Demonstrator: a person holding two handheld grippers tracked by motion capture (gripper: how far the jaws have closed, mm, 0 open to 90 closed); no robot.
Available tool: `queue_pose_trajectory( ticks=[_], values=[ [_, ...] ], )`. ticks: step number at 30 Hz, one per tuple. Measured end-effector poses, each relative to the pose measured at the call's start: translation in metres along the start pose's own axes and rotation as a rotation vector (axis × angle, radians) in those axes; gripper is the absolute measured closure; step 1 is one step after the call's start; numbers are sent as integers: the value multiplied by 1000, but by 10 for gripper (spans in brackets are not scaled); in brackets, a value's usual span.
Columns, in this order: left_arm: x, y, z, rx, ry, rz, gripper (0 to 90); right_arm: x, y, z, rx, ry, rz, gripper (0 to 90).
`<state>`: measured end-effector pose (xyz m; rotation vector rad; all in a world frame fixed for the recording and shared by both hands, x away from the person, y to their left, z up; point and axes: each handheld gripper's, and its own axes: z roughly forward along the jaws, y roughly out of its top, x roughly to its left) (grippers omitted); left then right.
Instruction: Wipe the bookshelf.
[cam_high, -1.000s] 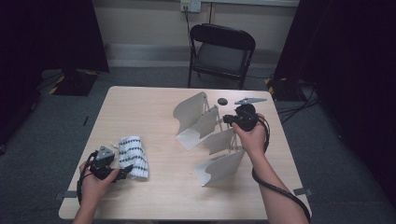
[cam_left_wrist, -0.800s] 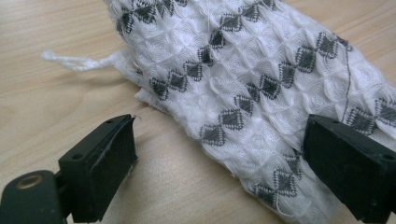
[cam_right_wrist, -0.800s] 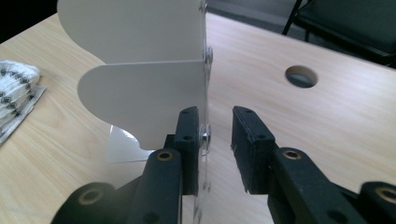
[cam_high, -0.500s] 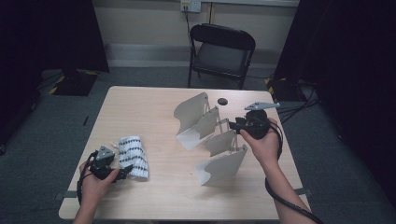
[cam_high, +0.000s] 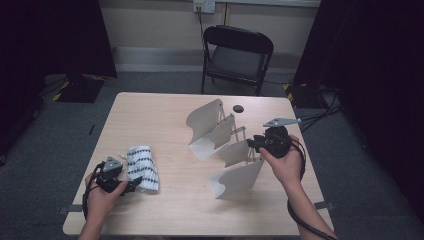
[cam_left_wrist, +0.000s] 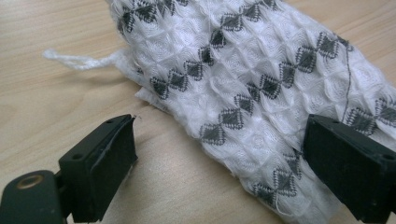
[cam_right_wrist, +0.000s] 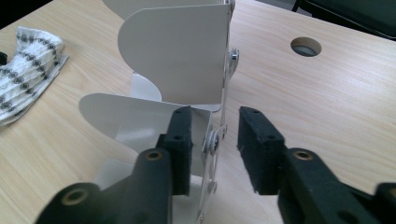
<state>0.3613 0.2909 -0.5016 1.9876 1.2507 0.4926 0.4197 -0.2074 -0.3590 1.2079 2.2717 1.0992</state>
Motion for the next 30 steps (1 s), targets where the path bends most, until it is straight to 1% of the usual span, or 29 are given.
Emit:
queue_pose_trajectory(
  ticks=[2,4,5,6,7,8,9,11,13,14,16,17,19,21,22,26,28,30],
  values=[
    [0,0,0,0,0,0,95,0,0,0,0,10,11,689],
    [0,0,0,-1,1,0,95,0,1,1,-2,12,9,696],
    [0,0,0,0,0,0,95,0,1,1,-2,16,5,732],
    [0,0,0,0,0,0,95,0,1,1,1,23,12,763],
    [0,0,0,0,0,0,95,0,1,1,1,25,13,778],
    [0,0,0,0,0,0,95,-1,1,1,0,24,13,814],
    [0,0,0,0,0,0,95,-1,1,1,-1,19,8,821],
    [0,0,0,0,0,0,95,-2,1,1,-5,21,17,830],
    [0,0,0,0,0,0,95,0,2,2,-10,-5,8,839],
    [0,0,0,0,0,0,95,-1,2,2,-16,-9,4,843],
    [0,0,0,0,0,0,95,-2,2,3,-35,-11,18,849],
    [0,0,0,0,0,0,95,-3,2,4,-41,-19,14,849],
    [0,0,0,0,0,0,95,-5,2,6,-52,-31,19,851],
    [0,0,0,0,0,0,94,-9,3,7,-60,-26,37,851],
    [0,0,0,0,-1,0,94,-9,3,8,-62,-31,40,852],
    [0,0,0,0,0,0,94,-12,6,12,-67,-38,41,853],
    [0,0,0,0,-1,0,94,-11,8,14,-68,-48,38,853],
    [0,0,0,0,-1,0,94,-11,9,16,-72,-49,38,853]
  ],
)
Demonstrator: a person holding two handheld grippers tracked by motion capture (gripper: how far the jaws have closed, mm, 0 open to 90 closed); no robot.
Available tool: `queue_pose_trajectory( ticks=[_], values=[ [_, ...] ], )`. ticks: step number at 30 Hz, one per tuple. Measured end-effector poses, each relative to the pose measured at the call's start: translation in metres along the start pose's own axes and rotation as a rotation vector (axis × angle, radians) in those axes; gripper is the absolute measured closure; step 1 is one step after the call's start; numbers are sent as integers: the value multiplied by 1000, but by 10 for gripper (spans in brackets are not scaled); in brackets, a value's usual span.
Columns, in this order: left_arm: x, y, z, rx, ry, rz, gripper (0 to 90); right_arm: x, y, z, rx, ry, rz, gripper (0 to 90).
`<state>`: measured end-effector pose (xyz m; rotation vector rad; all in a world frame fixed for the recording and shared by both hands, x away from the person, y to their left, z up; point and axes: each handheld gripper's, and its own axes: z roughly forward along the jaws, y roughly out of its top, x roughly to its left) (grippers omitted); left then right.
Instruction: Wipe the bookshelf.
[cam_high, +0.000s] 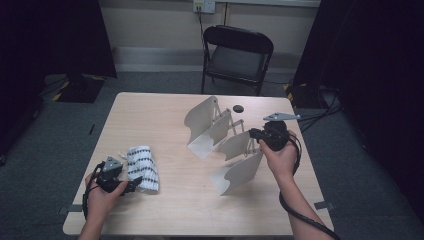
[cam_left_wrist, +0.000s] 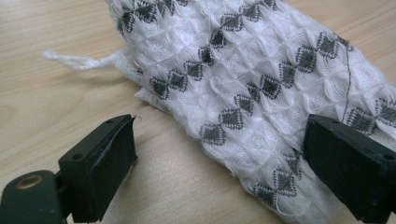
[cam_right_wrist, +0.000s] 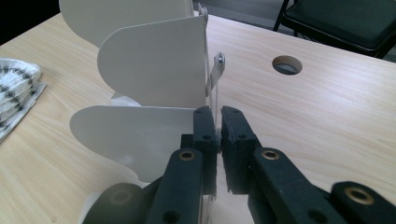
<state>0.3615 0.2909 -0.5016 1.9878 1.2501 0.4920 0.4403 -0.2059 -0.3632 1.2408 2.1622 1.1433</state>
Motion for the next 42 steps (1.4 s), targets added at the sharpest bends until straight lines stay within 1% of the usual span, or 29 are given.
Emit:
queue_pose_trajectory(
  ticks=[3,5,7,14,22,26,29,30,32,34,36,38,41,42],
  values=[
    [0,0,0,0,0,0,94,1,1,1,-3,-9,1,853],
    [0,0,0,1,2,1,94,1,0,2,-10,-5,16,853],
    [0,0,0,0,0,0,94,1,0,2,-11,-9,7,852],
    [0,0,0,0,1,0,94,3,1,5,-14,-13,15,853],
    [0,0,0,0,1,1,94,4,6,12,-22,-16,1,851],
    [0,0,0,0,0,0,94,3,5,13,-24,-3,2,845],
    [0,0,0,0,1,0,94,3,4,11,-26,-4,-8,823],
    [0,0,0,0,1,0,94,2,4,11,-24,-4,-8,790],
    [0,0,0,0,1,0,94,0,4,9,-16,3,-10,763],
    [0,0,0,0,1,0,95,0,4,4,-18,-6,-19,726],
    [0,0,0,0,1,0,94,-1,4,-1,-25,-1,-27,722],
    [0,0,0,0,2,-1,94,-2,4,-7,-27,-1,-30,696],
    [0,0,0,-1,3,-1,94,-6,3,-18,-40,-2,-28,689],
    [0,0,0,0,3,-1,94,-8,2,-22,-45,-11,-16,683]
  ],
)
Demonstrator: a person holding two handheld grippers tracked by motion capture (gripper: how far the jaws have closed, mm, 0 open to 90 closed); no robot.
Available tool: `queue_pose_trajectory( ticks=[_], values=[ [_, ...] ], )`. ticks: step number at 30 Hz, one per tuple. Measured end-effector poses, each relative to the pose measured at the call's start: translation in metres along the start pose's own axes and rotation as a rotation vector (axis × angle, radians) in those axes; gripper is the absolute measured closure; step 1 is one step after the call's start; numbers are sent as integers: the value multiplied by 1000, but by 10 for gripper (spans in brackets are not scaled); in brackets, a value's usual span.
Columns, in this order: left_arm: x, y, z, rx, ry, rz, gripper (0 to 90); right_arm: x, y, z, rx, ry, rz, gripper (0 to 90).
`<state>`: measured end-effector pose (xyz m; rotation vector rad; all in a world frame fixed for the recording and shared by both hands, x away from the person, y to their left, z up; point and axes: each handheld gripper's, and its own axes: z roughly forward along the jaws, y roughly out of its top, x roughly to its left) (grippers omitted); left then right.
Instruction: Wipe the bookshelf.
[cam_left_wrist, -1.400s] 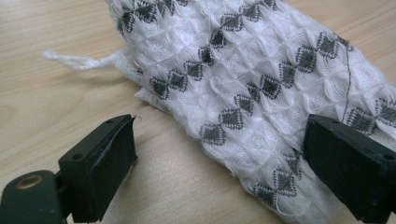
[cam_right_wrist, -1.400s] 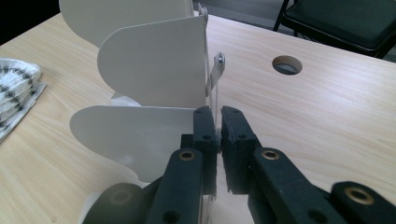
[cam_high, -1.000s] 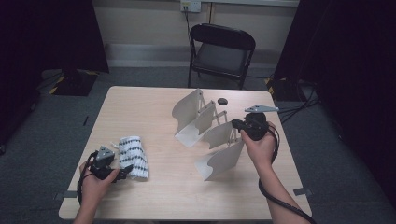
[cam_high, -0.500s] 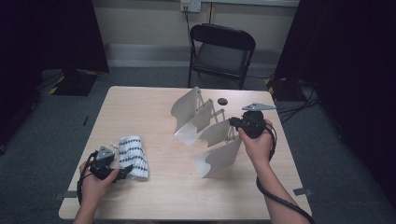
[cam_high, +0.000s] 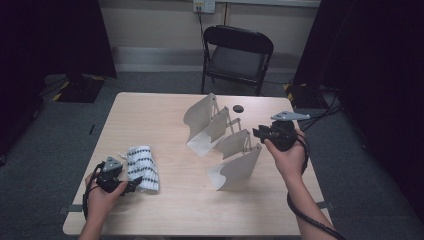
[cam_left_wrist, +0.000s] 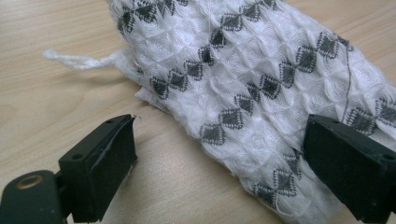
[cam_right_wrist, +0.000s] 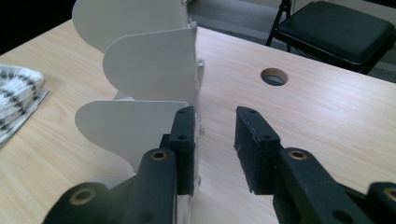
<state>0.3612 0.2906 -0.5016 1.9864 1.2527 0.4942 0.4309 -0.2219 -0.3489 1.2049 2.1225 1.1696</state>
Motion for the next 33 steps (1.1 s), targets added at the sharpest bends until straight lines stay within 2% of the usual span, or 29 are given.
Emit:
queue_pose_trajectory(
  ticks=[4,8,12,18,21,27,33],
  values=[
    [0,0,0,0,1,-1,94,-9,-7,-10,9,-27,1,672],
    [-1,0,1,-2,2,-6,93,-21,-22,-13,14,-50,20,635],
    [0,1,1,1,4,4,92,-31,-43,-11,34,-75,35,595],
    [0,1,1,1,4,5,93,-39,-76,-2,86,-80,68,485],
    [0,1,1,1,4,5,93,-40,-91,3,103,-72,79,449],
    [0,1,1,1,3,4,93,-33,-116,12,149,-66,58,378],
    [0,1,1,1,3,5,93,-25,-138,23,169,-47,43,301]
  ],
)
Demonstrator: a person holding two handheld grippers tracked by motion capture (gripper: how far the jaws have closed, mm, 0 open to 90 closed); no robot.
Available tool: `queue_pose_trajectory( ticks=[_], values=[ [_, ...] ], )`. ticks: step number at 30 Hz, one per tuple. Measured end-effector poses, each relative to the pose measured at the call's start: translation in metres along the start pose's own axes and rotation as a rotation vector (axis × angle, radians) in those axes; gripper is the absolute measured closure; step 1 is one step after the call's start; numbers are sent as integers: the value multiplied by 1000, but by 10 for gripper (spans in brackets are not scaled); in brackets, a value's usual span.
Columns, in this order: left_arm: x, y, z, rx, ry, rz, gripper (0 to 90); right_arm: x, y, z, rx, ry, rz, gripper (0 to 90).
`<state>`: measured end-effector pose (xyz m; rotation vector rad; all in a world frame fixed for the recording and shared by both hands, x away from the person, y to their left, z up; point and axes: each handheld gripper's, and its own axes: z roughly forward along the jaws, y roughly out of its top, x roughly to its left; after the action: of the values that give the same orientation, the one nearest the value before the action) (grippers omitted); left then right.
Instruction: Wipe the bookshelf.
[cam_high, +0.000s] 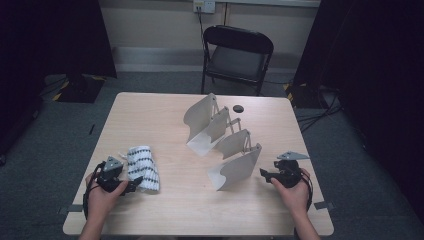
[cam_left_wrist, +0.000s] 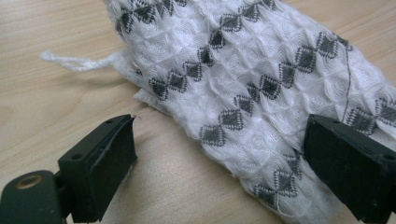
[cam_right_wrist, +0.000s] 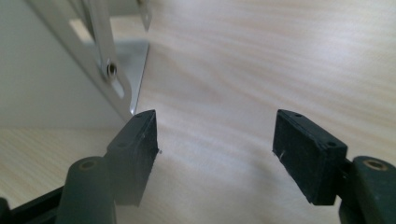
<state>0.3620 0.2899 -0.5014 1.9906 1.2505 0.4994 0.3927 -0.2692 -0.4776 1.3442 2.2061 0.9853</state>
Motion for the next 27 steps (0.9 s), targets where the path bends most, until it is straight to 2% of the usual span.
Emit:
queue_pose_trajectory(
  ticks=[7,12,15,17,18,21,24,27],
  values=[
    [0,1,1,1,-4,1,93,6,-12,11,36,-6,-42,199],
    [-1,1,1,-5,-6,-11,93,7,-18,12,-1,-12,-40,146],
    [-1,1,1,-2,-9,-14,96,7,-19,12,-7,-16,-42,144],
    [-2,3,-1,15,-9,-3,126,7,-20,11,-6,-16,-41,143],
    [-4,4,-2,17,-9,-12,151,7,-20,11,-6,-16,-41,143],
    [-7,10,-8,42,20,4,177,7,-20,11,-6,-16,-39,143],
    [-7,14,-13,50,29,-28,203,7,-20,11,-6,-17,-39,143],
    [-5,19,-16,31,26,-55,230,7,-20,11,-6,-17,-41,143]
  ],
)
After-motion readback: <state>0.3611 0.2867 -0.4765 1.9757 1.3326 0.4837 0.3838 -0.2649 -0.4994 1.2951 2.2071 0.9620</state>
